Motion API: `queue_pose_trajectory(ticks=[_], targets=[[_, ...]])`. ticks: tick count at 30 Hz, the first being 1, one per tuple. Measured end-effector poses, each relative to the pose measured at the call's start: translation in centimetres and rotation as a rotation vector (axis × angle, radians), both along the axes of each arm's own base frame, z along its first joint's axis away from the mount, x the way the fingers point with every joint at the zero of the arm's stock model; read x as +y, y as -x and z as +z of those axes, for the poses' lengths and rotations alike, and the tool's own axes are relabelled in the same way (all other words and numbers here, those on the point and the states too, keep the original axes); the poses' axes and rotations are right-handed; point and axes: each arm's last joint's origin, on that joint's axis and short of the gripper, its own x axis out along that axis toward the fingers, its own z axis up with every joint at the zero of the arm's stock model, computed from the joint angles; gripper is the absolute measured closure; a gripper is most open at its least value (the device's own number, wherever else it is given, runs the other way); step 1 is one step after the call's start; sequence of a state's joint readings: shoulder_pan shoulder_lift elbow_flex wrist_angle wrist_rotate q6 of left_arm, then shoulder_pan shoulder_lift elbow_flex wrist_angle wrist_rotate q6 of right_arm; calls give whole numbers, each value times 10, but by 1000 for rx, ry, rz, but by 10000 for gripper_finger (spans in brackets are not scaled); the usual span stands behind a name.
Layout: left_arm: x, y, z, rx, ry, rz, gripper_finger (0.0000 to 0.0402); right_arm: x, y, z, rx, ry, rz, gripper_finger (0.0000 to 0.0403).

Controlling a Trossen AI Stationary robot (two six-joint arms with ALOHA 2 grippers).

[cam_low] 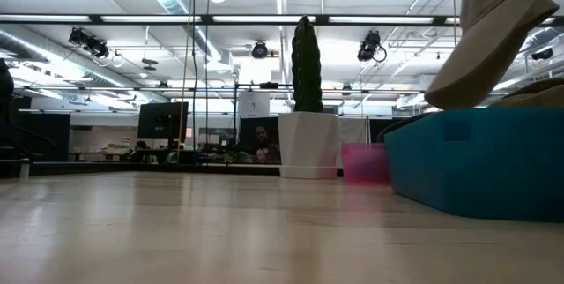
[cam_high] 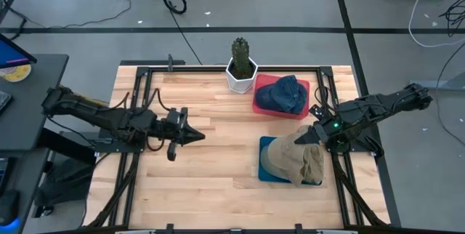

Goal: Pick & Place hat
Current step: Put the brown cap into the blue bin

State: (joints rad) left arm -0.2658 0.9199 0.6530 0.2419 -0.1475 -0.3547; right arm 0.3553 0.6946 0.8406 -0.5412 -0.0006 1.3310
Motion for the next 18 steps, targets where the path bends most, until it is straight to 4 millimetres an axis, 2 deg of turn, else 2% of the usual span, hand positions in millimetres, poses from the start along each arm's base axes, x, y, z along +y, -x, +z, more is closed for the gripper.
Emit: queue_pose_trajectory(ticks=[7,13,18], targets=[[6,-1,-8,12,23,27,398,2,-5,-9,73,63,19,386],[13,-3,-8,14,16,55,399,14,-31,-16,77,72,105,386],[15,-3,-8,17,22,41,399,23,-50,-33,169,105,183,386]])
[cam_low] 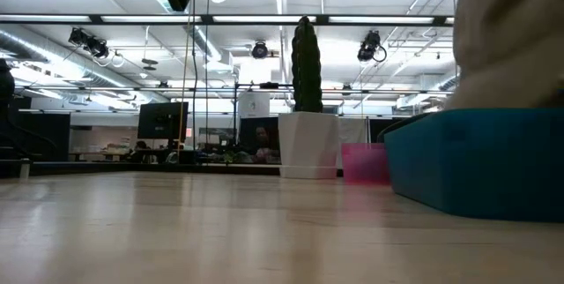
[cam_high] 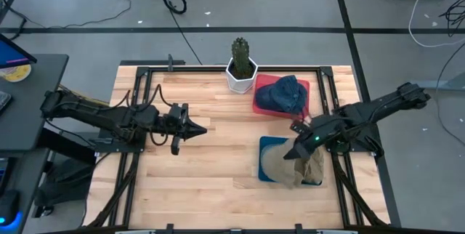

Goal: Pick & Place hat
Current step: Put the brown cap into the blue bin

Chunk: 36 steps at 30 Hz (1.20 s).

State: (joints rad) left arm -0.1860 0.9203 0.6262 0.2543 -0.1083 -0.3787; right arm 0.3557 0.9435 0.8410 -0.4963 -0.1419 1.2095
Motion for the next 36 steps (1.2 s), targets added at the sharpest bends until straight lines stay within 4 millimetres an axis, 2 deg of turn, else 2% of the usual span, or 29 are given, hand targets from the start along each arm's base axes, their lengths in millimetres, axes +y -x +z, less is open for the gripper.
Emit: queue_pose_trajectory(ticks=[6,13,24,36], targets=[[0,0,0,4,2,-3,399,3,-8,-22,144,106,52,386],[0,0,-2,24,-1,-3,398,4,-10,-28,162,159,88,386],[0,0,-5,50,-7,-2,398,-2,5,-48,434,275,108,384],[0,0,-6,61,-21,12,398,12,6,-55,532,221,42,383]])
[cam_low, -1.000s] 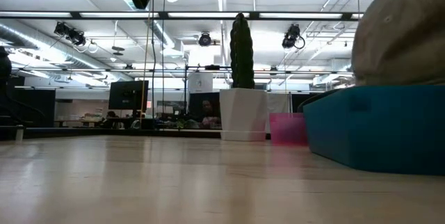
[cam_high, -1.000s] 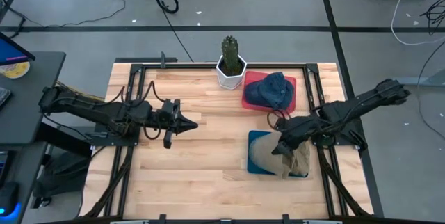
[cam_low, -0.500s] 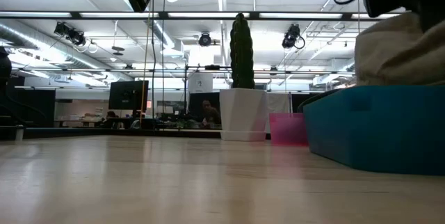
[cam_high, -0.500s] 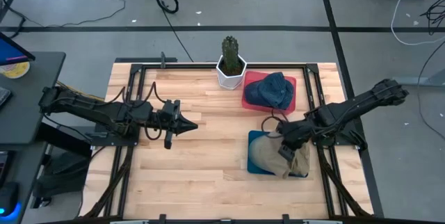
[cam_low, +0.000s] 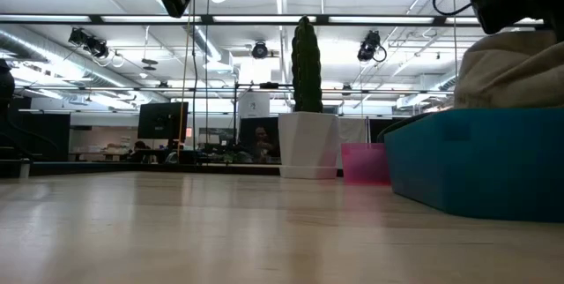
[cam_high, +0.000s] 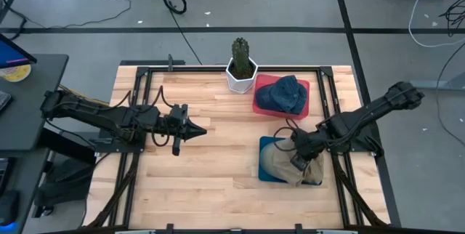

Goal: Pick & Place hat
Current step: Put the brown cap into the blue bin

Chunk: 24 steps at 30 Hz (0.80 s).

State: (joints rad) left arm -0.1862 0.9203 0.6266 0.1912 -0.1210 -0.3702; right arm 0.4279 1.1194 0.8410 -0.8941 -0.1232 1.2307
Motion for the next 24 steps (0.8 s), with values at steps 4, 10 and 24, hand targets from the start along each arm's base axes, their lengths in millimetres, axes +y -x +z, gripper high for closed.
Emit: queue_pose_trajectory(ticks=[4,10,24], targets=[[1,0,-1,8,-3,16,397,9,0,-4,9,33,-84,383],[1,0,-1,9,-12,16,397,16,2,-4,-49,98,-245,385],[1,0,-1,8,-21,34,397,31,14,-28,-80,72,-331,386]])
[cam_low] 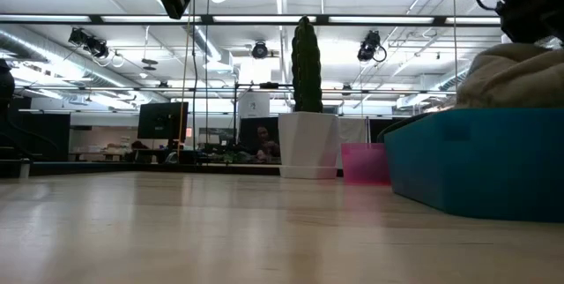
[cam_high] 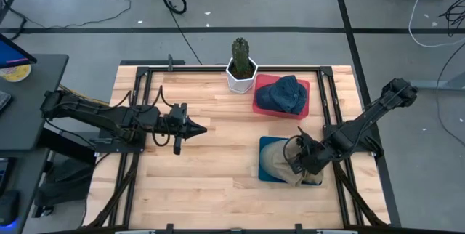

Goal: Pick & Place hat
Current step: Put the brown cap into the blue bin

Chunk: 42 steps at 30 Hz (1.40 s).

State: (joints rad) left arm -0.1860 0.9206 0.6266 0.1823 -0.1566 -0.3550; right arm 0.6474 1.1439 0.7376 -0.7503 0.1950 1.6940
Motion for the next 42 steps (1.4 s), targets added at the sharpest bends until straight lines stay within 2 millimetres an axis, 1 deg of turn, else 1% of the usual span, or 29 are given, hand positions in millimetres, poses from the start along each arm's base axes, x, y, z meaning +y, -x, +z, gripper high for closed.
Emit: queue_pose_trajectory(ticks=[4,10,12,18,22,27,29,32,35,38,42], targets=[[0,0,0,-1,0,0,397,2,1,-12,-25,-31,-15,386],[0,0,0,0,5,1,397,1,7,-26,-21,-30,-58,386],[0,0,0,1,11,1,397,2,8,-28,-26,-43,-73,381],[0,0,0,0,17,17,397,1,11,-29,7,-43,-105,325],[1,0,0,0,13,28,397,-3,15,-31,53,-6,-114,303],[1,0,0,0,13,28,397,1,10,-27,-3,-61,-87,296],[1,0,0,0,16,28,397,3,9,-22,-35,-90,-70,290],[1,0,0,-1,17,28,397,3,9,-13,-57,-118,-47,272],[1,0,0,0,16,28,397,0,14,-8,-51,-125,-40,240],[1,0,0,-1,15,28,397,-5,20,-3,-41,-146,-35,201],[1,0,0,-1,13,28,397,-10,27,7,-72,-191,-20,149]])
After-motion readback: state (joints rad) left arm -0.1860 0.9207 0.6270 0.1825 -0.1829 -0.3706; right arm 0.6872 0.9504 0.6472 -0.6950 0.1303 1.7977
